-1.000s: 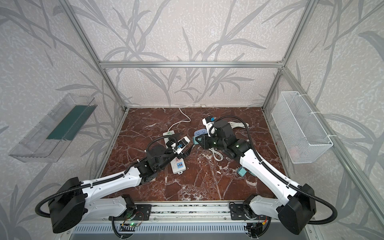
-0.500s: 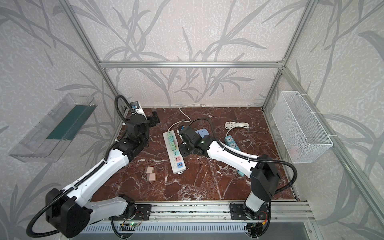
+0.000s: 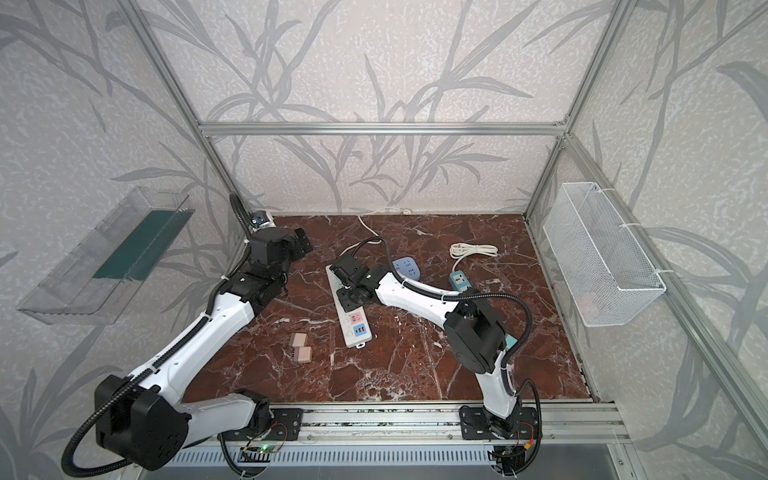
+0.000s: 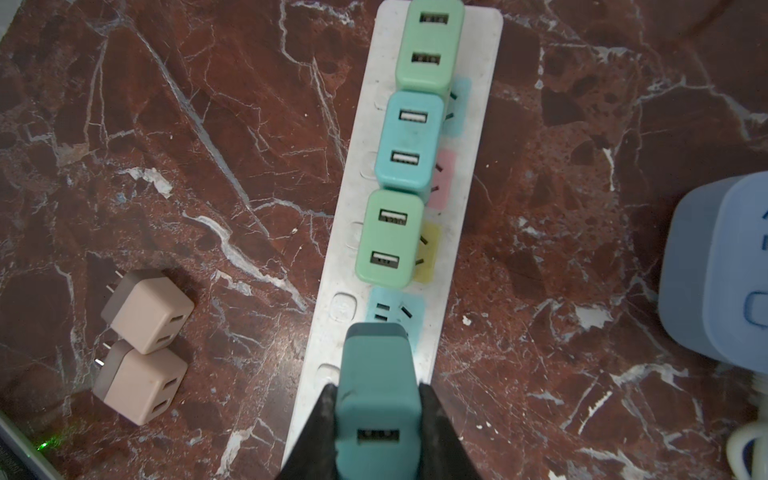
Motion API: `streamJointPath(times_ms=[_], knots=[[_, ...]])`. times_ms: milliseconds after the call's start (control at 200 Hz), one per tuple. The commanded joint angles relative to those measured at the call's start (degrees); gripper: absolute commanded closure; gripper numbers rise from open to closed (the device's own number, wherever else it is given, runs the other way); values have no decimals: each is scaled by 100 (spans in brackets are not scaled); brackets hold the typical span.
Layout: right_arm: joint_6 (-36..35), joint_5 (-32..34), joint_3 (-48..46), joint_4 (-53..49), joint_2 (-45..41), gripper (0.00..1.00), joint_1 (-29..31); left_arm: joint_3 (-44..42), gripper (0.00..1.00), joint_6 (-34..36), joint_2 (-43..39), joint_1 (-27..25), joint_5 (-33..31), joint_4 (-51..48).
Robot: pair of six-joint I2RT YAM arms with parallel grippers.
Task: Insert the plug
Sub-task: 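Lower the teal adapter onto the white strip's fourth socket with the right gripper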
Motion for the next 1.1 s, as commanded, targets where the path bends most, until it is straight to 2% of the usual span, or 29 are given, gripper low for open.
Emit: streamJointPath(times_ms=[0, 250, 740, 910, 1095], knots=[[118, 22, 221, -266, 157, 100, -1, -77, 4, -194, -131, 64, 181, -59], [252, 117, 160, -218, 260, 100, -2, -71, 7, -335, -54, 160, 514, -51], [287, 264, 352, -104, 551, 100, -36, -117, 6, -465, -56, 259, 661, 18], [305, 228, 425, -275, 583, 100, -28, -124, 6, -480, -75, 299, 680, 16], [320, 535, 744, -709, 786, 100, -10, -123, 7, -520, -74, 345, 755, 5]])
